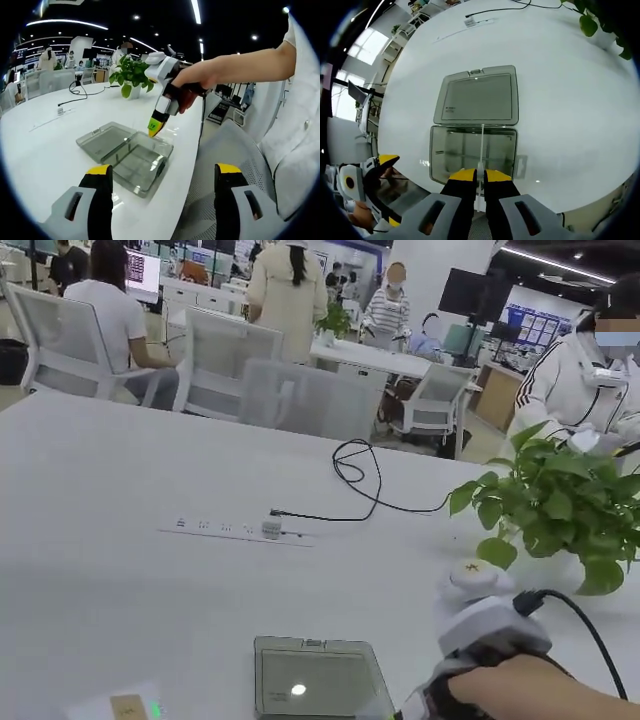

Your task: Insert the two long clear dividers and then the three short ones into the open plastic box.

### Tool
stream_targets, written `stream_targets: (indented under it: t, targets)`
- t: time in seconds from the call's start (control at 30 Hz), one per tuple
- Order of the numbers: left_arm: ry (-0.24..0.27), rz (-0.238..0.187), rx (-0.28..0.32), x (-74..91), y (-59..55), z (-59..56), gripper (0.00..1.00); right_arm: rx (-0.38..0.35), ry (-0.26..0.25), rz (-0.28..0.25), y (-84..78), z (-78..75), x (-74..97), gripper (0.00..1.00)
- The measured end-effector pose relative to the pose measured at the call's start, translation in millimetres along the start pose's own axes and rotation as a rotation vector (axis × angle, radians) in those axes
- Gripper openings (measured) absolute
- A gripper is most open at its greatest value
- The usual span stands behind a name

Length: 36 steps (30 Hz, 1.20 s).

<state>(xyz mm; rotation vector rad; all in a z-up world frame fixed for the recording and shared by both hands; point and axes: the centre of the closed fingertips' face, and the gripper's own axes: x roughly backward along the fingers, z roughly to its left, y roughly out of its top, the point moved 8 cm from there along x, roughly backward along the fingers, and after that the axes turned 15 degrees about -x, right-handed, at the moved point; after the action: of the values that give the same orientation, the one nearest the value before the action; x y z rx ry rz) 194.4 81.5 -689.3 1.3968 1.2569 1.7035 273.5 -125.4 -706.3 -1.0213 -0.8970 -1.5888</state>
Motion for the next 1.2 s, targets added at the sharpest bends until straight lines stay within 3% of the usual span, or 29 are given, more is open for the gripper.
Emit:
stream_targets:
  t: [0.97,1.2]
  targets:
    - [0.002,-0.008,0.025,1.2,-3.9,-3.6,0.84,-0.007,-0.023,0.018,-7.0,-3.8,-17.6,0.07]
    - [0.004,-0.008,0.028,0.8,-3.9,-2.7,0.83,0.030,-0.043,0.026,-5.2,0.0,-17.2,0.07]
